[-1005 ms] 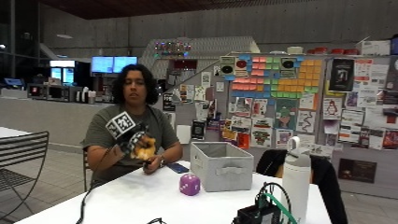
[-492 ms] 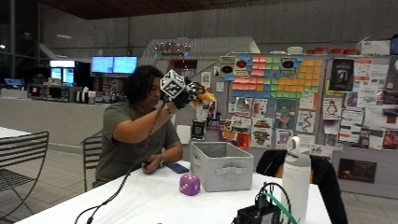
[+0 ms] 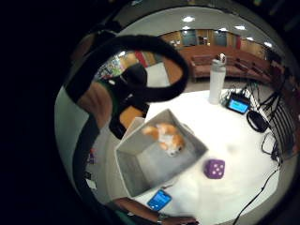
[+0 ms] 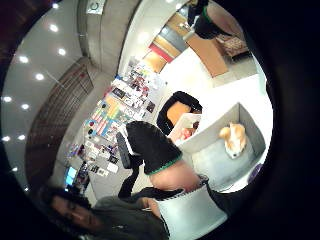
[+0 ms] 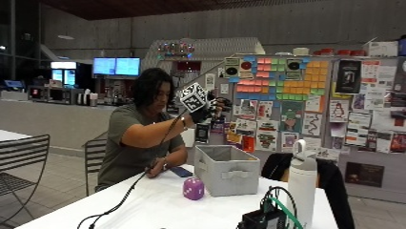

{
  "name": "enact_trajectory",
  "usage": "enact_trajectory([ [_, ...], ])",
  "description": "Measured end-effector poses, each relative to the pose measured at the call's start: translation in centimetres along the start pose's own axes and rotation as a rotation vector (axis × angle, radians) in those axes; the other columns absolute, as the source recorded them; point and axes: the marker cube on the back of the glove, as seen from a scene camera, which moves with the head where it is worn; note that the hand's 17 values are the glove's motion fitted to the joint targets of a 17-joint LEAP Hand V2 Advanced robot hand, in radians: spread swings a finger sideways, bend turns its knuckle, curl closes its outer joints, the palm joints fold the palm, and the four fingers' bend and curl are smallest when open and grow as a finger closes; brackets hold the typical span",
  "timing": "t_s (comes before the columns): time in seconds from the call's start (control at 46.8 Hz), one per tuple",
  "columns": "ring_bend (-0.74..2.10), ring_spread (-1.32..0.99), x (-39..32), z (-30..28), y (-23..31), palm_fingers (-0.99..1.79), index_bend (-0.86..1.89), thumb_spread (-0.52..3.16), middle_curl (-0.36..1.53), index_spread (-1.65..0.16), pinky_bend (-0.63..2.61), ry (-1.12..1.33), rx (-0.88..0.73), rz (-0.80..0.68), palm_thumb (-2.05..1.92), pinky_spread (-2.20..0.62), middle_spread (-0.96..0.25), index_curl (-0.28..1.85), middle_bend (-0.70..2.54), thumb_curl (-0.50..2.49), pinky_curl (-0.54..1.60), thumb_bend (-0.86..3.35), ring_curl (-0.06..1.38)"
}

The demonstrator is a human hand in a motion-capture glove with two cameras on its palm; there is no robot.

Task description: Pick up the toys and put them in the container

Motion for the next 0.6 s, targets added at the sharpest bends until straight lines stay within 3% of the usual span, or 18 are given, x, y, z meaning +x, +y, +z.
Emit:
enact_trajectory([
  [0.235,0.50,-0.20,9.7,0.3,4.0,0.36,0.27,1.20,0.41,-0.42,0.94,0.113,-0.049,0.196,-0.10,-0.03,-0.14,0.59,0.22,0.32,0.34,-0.07,0.32],
  [0.428,0.56,-0.23,21.1,3.0,10.2,0.51,0.25,1.32,0.45,-0.40,0.85,0.276,-0.105,0.508,-0.11,-0.04,-0.14,0.58,0.34,0.26,0.30,-0.06,0.33],
  [0.599,0.58,-0.24,26.2,6.7,14.3,0.52,0.28,1.47,0.48,-0.37,0.76,0.389,-0.177,0.554,-0.11,-0.04,-0.14,0.60,0.40,0.19,0.29,-0.05,0.35],
])
